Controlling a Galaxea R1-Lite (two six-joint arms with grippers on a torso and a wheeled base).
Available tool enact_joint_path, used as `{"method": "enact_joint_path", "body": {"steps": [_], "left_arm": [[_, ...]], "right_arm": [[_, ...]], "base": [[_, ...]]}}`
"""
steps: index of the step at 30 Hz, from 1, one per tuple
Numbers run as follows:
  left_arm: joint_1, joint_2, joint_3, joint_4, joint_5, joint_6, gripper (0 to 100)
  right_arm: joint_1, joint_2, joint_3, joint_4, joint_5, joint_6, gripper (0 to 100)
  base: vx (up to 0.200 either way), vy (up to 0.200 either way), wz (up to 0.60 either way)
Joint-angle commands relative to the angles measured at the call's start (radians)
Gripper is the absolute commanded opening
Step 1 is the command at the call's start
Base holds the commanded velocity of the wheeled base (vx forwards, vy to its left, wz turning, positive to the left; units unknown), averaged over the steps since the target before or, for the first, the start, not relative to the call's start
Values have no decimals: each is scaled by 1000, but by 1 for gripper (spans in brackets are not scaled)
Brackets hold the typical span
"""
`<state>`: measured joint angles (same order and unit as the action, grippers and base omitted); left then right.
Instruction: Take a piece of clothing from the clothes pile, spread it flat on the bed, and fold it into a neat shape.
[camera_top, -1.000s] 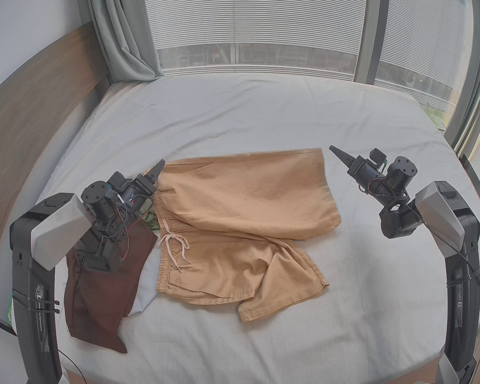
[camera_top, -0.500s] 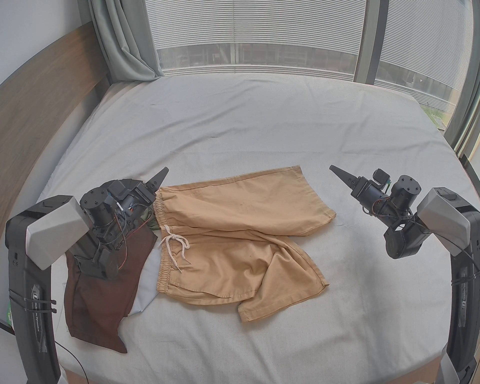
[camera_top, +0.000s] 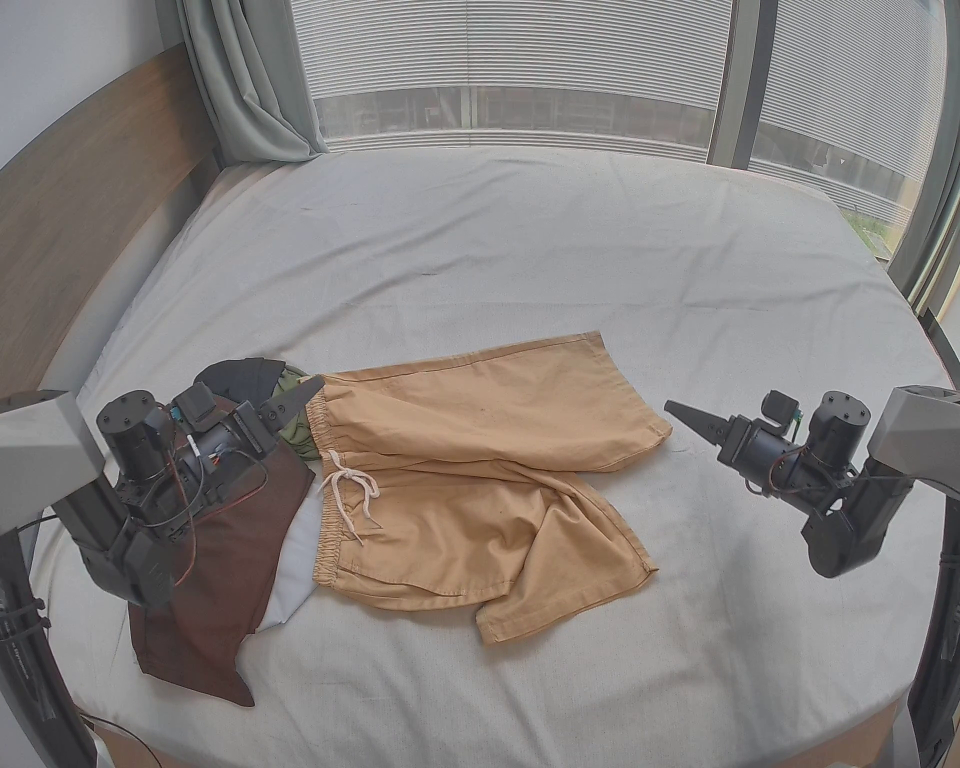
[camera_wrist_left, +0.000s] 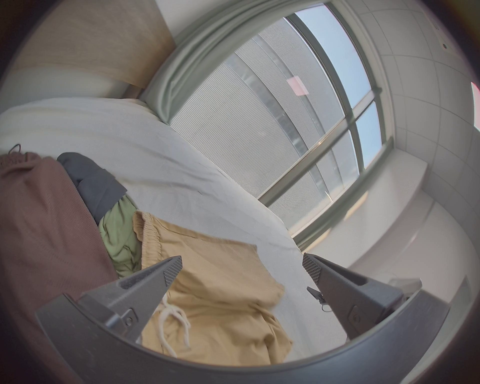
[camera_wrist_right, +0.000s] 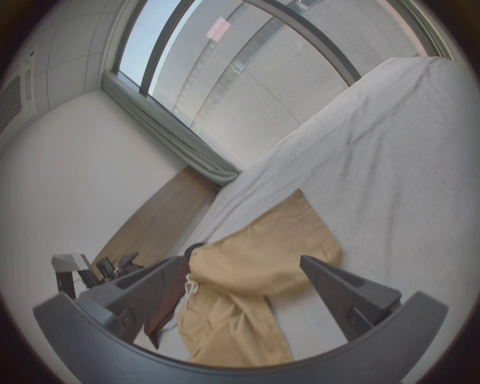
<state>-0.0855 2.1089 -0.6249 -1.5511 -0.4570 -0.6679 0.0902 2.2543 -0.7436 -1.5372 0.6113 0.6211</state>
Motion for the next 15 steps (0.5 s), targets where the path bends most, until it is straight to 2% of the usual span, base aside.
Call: {"method": "enact_joint_path", "body": {"steps": [1, 4, 8, 12, 15], "left_arm": [[18, -279, 212, 0, -144, 103, 100], [10, -336, 254, 0, -154, 105, 100], [7, -359, 301, 0, -155, 116, 100], [12, -336, 338, 0, -155, 174, 100], [21, -293, 343, 0, -154, 257, 100]], "right_arm": [[39, -236, 302, -7, 5, -118, 100], [40, -312, 366, -3, 16, -116, 100], [42, -326, 356, -4, 18, -116, 100], [48, -323, 354, -3, 18, -116, 100], [46, -318, 354, -3, 18, -118, 100]], "base": [[0, 0, 0], [0, 0, 0], [0, 0, 0], [0, 0, 0], [0, 0, 0]]}}
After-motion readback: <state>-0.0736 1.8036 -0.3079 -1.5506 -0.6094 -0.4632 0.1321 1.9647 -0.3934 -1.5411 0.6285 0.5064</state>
